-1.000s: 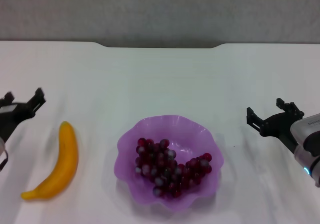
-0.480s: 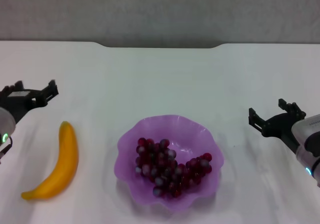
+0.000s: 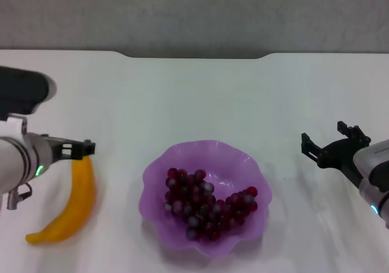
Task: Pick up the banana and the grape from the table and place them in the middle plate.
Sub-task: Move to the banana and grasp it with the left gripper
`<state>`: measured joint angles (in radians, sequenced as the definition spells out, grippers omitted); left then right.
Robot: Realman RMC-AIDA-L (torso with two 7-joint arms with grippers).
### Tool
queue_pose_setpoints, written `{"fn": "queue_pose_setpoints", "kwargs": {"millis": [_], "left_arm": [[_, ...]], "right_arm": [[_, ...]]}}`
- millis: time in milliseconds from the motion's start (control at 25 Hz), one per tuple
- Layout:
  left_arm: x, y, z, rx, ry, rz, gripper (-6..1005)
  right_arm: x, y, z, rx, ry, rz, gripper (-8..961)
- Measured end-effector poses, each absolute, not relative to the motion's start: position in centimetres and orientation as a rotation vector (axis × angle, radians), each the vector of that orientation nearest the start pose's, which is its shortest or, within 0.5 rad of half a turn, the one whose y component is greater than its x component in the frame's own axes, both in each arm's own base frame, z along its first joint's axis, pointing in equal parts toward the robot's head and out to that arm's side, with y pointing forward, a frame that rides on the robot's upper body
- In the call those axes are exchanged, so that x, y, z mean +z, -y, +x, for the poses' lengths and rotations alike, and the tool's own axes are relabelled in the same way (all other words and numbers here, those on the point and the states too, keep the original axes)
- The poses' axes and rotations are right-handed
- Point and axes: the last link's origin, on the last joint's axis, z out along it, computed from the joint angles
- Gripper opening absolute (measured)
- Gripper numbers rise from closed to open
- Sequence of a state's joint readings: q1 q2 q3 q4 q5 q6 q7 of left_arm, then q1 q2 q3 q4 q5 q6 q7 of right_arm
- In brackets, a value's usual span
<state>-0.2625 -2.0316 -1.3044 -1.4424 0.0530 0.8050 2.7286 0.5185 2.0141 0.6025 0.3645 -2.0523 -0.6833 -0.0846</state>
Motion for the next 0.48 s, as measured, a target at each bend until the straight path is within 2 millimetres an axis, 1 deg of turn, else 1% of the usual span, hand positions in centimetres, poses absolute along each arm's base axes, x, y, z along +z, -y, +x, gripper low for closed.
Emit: {"fn": "queue_pose_setpoints", "kwargs": {"millis": [120,240,360,480], "left_arm": [[0.0,-35.6,-22.9,0.127,1.048,-1.810,846],[0.1,-35.7,-22.5,0.188,1.088,-1.812,837],[-0.4,-35.9,-23.0,0.253,1.137,-1.825,828],[-1.7,-36.6,-23.7,0.313,1.177,-1.850,819]], "right_arm": [[-6.5,-35.9,31.8,0.348,-0.634,-1.884,879],[-6.6,-35.8,31.8,0.348,-0.636,-1.887,879],[-6.7,-35.8,31.7,0.347,-0.633,-1.891,879],[-6.7,-35.7,31.8,0.344,-0.635,-1.893,879]]}}
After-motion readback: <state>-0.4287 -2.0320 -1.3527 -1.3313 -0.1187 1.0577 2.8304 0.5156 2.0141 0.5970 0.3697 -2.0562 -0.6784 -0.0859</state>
